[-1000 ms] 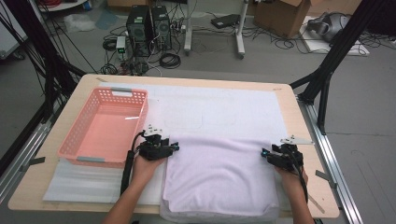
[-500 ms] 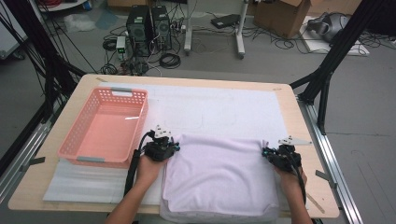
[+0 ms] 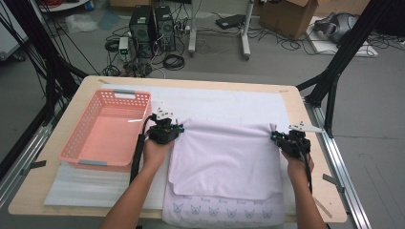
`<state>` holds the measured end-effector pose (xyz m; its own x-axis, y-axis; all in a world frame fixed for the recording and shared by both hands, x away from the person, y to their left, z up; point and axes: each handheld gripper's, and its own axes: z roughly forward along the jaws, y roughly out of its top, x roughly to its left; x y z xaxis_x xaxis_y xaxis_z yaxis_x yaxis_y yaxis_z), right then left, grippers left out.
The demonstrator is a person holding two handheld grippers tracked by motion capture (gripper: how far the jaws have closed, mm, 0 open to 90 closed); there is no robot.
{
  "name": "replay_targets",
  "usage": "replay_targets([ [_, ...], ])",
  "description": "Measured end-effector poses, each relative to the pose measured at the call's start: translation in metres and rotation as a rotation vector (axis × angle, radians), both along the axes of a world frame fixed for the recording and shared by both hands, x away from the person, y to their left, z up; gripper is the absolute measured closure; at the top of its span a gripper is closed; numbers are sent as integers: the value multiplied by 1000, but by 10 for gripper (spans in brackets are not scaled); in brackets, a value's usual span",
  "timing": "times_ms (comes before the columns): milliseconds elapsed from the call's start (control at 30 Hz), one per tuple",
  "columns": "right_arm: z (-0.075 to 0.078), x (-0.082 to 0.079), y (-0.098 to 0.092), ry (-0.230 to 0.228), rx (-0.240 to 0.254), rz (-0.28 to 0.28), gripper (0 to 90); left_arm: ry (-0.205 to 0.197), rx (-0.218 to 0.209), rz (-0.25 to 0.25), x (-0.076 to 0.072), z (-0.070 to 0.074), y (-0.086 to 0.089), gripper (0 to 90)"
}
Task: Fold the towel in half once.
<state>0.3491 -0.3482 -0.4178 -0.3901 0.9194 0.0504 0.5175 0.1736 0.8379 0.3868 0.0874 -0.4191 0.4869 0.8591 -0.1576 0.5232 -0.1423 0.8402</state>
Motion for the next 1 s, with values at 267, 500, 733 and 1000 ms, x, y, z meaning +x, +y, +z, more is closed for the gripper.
replay_targets([
  [267,7,45,4,-4,-13,-43,855,-10,-27,46,38,4,-1,842],
  [500,6,69,6,-12,3,-86,854,-42,-44,56,58,6,0,842],
  [733,7,82,14,-19,-17,-79,852,-20,-47,64,64,-4,5,837],
  [1000,3,81,16,21,-2,-91,706,70,-56,33,57,-4,9,525],
])
